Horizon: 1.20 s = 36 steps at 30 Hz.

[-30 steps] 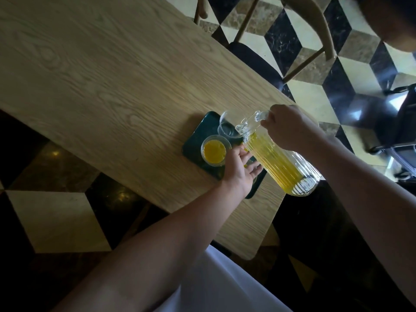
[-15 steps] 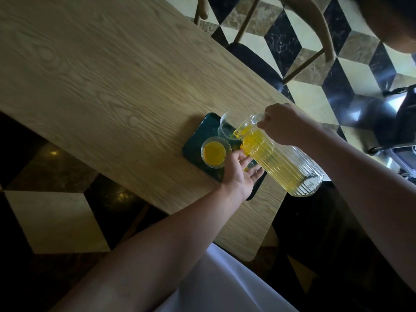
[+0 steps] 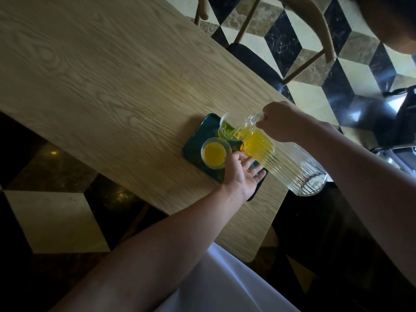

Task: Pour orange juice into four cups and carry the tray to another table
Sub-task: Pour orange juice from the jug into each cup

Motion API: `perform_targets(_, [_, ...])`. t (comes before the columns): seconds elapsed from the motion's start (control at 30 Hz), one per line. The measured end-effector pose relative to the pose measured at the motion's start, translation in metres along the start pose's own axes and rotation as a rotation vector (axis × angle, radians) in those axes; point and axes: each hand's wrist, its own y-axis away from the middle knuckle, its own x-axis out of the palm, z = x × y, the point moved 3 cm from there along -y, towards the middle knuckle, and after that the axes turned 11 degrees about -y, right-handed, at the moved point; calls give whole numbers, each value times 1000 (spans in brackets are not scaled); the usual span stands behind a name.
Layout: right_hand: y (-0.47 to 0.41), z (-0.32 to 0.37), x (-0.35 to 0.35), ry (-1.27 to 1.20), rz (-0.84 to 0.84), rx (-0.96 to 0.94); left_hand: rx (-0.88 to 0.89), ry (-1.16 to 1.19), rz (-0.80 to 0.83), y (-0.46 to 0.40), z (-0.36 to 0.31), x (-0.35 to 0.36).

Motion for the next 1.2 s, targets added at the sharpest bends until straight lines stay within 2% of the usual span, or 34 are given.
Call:
perform_targets(0.5, [0, 8, -7, 19, 49, 21, 0, 10, 28, 7, 2, 5])
perform_targets(0.8, [4, 19, -19, 89, 84, 17, -27, 110, 51, 11, 7, 13])
perform_targets(1.2, [4, 37, -35, 176, 48, -7, -7, 178, 106, 18, -1, 24])
